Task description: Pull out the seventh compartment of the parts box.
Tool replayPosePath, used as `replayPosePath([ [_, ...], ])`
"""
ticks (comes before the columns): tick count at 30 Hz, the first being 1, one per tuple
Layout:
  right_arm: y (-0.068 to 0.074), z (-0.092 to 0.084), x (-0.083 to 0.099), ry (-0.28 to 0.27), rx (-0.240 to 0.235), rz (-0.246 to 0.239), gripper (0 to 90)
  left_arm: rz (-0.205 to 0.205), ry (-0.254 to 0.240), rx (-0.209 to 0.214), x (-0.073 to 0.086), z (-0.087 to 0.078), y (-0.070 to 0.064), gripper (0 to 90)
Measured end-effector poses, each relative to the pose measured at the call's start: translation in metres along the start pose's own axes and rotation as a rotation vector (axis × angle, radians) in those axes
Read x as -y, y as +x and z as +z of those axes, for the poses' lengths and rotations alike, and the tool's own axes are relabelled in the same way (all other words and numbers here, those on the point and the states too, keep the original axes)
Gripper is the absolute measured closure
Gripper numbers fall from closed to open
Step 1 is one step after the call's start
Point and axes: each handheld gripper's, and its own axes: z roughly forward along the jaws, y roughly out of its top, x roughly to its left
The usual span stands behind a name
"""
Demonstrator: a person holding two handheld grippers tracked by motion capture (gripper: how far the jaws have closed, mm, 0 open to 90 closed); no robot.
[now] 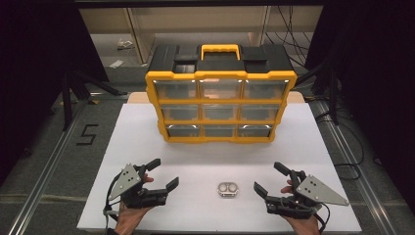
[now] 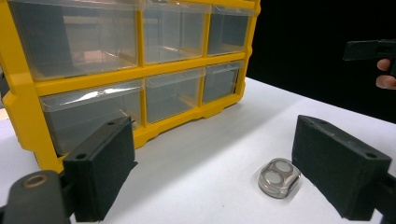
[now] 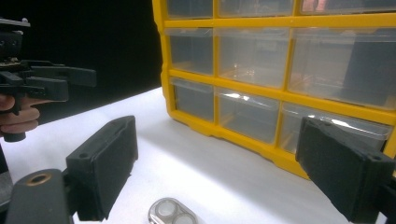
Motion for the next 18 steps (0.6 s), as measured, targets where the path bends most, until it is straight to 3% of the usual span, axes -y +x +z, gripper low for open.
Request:
replayPosePath([
  [13,-0.001,-0.0001,0.0003,0.002,-0.009,0.008,13.8,0.003,0.016,-0.006,-0.0006,0.0035,0.0005,13.0],
  [18,-0.0003,-0.0011,0.0002,0.007,-0.015,0.018,13.8,0.063,0.045,-0.022,-0.0036,0.009,-0.0015,13.0],
])
